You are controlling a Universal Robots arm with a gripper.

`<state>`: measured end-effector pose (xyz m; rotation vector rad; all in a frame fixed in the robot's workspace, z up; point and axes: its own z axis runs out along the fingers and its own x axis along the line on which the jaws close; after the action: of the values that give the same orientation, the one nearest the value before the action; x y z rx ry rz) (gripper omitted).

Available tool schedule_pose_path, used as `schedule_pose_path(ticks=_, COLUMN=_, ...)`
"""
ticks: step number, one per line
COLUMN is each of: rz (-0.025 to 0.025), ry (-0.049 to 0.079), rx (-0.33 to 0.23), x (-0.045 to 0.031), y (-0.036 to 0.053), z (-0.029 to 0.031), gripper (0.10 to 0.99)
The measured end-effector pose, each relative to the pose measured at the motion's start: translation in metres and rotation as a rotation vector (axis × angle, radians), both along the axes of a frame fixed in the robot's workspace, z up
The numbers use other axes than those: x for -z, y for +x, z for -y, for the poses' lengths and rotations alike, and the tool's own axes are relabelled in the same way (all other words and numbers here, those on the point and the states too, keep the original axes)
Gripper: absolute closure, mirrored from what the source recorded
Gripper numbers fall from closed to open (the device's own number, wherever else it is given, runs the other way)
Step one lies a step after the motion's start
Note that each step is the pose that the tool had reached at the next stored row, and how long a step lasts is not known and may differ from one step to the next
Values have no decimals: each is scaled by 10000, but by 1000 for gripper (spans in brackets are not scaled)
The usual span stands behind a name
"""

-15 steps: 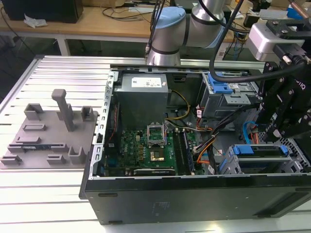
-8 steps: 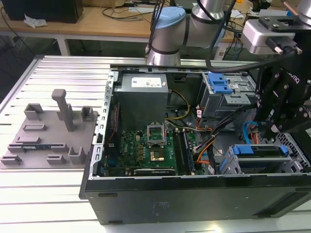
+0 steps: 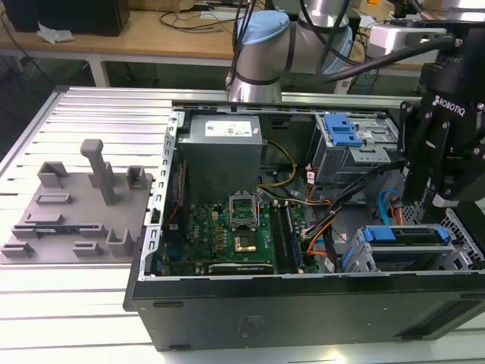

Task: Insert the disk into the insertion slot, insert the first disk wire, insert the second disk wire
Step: 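Insert the first disk wire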

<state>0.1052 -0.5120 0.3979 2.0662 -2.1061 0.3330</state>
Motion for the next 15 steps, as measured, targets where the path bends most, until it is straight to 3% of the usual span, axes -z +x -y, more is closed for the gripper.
schedule_pose_path(ticks=5, rz=55, ry=-189, rx=502, x=29, y=-1, z=-1, gripper=643)
schedule_pose_path(ticks=7, rz=60, ry=-412, rx=509, x=40, y=-1, z=-48, gripper=643)
schedule_pose_path(ticks=8, rz=67, ry=-653, rx=507, x=44, y=0, z=-107, gripper=643)
schedule_pose_path(ticks=9, rz=71, ry=-816, rx=507, x=46, y=0, z=-148, gripper=643)
schedule_pose_path(ticks=10, rz=77, ry=-1069, rx=507, x=49, y=-1, z=-229, gripper=643)
schedule_pose_path(ticks=11, rz=80, ry=-1177, rx=506, x=50, y=0, z=-338, gripper=643)
schedule_pose_path(ticks=15, rz=82, ry=-1213, rx=506, x=72, y=38, z=-574, gripper=643)
